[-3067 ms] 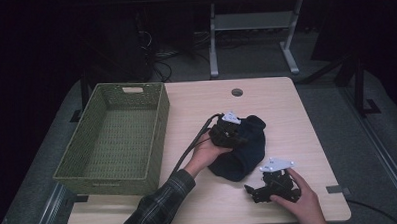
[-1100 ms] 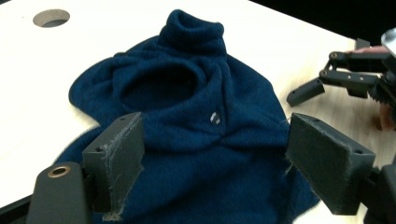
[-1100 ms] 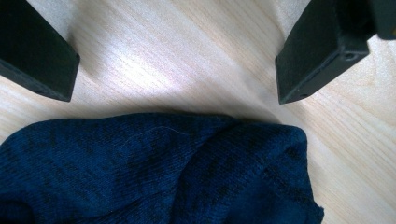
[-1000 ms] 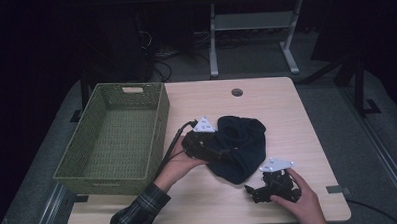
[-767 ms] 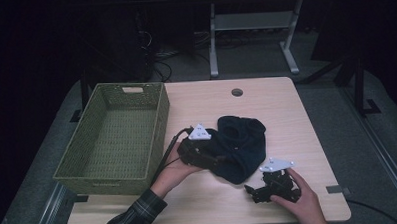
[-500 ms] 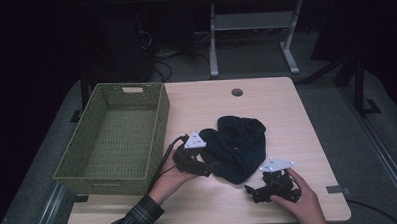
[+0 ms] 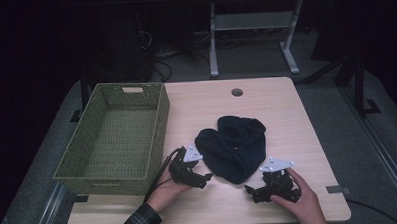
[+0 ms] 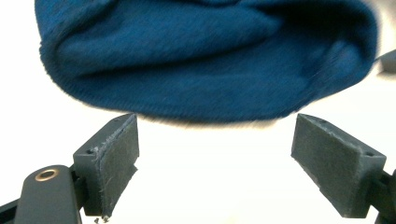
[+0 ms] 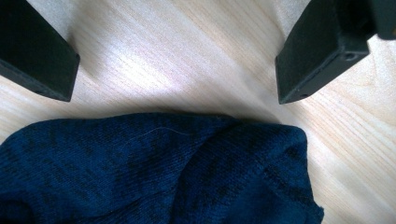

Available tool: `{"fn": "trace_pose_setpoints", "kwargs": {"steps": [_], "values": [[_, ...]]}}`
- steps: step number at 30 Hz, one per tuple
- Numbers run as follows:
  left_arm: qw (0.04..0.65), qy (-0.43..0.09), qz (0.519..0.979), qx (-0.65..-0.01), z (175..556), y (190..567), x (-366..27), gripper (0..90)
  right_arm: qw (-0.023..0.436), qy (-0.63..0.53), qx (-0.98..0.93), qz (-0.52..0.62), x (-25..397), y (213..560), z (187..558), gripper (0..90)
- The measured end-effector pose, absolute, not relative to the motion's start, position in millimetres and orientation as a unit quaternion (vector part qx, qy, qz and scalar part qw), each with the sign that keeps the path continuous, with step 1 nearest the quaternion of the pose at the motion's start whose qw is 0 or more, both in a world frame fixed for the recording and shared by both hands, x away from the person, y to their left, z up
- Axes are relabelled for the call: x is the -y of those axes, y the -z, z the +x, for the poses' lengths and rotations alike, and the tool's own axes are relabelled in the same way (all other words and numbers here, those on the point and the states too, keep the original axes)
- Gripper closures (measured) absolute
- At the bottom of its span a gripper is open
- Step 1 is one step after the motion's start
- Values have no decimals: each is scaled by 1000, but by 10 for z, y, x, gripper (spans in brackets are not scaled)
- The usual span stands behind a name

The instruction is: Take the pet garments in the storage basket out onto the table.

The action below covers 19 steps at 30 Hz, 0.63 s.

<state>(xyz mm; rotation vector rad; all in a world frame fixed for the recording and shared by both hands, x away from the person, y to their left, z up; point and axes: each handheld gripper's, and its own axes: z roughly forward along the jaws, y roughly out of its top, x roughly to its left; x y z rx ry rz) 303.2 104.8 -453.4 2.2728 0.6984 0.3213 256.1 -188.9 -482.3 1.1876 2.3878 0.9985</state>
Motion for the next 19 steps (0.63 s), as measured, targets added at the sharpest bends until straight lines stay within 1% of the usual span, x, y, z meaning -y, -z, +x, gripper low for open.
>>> {"fn": "trace_pose_setpoints", "kwargs": {"steps": [2,7,11,19], "values": [[364,-120,881,-278,3020,4579,-1065,147,147,-347,-830,412,1889,4823,2562,0],[343,-124,890,-272,2982,4721,-1062,127,147,-347,-829,413,1889,4824,2562,0],[372,-115,880,-272,2980,4780,-1120,128,147,-347,-829,413,1889,4824,2561,0],[372,-115,879,-275,2971,4779,-1130,128,146,-346,-830,413,1889,4822,2557,0]]}}
